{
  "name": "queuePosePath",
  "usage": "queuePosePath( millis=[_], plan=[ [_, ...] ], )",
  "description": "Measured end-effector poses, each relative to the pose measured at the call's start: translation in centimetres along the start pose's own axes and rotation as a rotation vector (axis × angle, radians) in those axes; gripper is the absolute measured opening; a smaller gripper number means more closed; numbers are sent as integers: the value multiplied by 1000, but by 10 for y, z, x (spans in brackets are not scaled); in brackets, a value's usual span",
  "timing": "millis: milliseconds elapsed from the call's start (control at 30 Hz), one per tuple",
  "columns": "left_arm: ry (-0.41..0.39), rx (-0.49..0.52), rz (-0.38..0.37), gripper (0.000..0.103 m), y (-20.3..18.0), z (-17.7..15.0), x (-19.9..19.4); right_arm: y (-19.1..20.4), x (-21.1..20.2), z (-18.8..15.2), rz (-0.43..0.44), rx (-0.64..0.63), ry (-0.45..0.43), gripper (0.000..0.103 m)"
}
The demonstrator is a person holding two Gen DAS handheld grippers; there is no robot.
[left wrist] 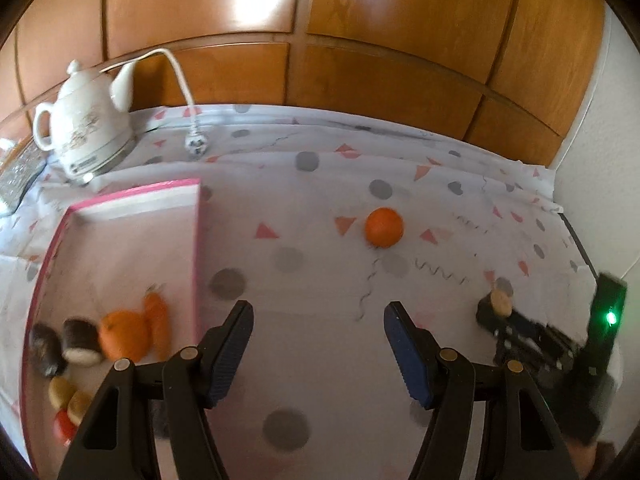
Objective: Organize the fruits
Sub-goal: 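Grasp the orange with the left tool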
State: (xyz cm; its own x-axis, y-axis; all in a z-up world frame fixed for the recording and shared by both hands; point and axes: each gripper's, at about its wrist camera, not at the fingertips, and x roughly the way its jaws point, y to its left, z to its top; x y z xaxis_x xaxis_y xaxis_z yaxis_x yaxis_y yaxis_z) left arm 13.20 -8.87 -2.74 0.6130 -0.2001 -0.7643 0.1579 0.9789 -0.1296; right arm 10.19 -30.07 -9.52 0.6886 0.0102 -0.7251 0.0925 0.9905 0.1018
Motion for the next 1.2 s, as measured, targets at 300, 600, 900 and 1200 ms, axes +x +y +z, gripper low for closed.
queuePosePath(
  millis=[300,600,900,1200],
  plan=[
    [32,24,-8,68,-37,36,50,-4,0,0,30,27,-6,34],
    [81,75,31,68,-67,56,105,-8,-1,-1,58,53,-13,34],
    [108,34,-5,38,-63,53,124,-11,-1,-1,71,65,-16,34],
    [74,38,-16,38,-47,16,65,-11,-1,-1,66,61,-14,34]
  ],
)
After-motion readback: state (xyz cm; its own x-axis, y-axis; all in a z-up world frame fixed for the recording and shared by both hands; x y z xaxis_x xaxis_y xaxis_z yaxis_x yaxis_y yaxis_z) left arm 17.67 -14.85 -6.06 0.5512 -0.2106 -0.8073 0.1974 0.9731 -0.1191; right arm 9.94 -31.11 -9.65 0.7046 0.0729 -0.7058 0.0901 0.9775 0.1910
